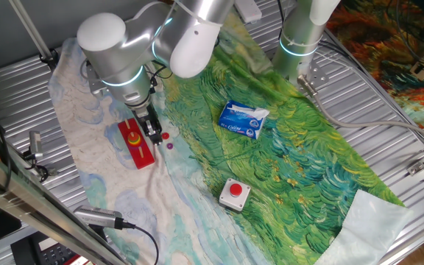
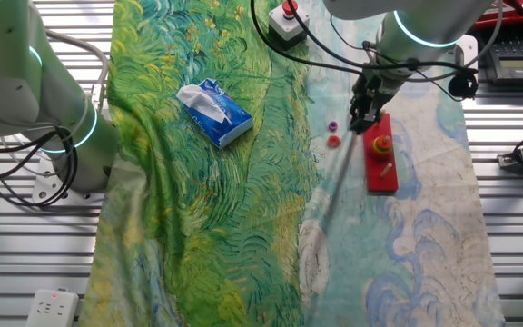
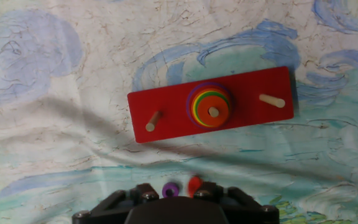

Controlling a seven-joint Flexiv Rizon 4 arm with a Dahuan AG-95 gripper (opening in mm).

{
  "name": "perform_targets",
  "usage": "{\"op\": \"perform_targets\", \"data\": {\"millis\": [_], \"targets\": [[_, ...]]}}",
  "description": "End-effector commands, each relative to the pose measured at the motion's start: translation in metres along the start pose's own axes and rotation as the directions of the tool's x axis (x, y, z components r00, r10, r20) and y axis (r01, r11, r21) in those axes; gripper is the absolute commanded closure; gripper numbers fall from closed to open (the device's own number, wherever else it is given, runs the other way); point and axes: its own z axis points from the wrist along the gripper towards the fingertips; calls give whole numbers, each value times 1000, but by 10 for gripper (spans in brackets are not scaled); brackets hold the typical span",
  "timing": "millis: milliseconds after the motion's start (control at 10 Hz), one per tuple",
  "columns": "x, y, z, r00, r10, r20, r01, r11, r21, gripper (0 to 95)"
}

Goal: Take out one Hanoi block and throw it aside

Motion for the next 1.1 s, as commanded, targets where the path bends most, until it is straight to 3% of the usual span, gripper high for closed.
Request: {"op": "perform_targets", "data": {"millis": [100,400,500,600,700,800,1100], "targets": [[0,0,0,1000,-1,2,1,1000,3,0],[0,0,0,1000,3,3,-3,1000,5,0],[0,0,0,1000,-4,3,4,1000,5,190],[0,0,0,1000,-7,3,7,1000,7,190],[0,0,0,1000,8,2,-8,1000,7,760],[0,0,0,1000,16,2,-16,1000,7,950],[0,0,0,1000,18,2,-18,1000,6,950]]}}
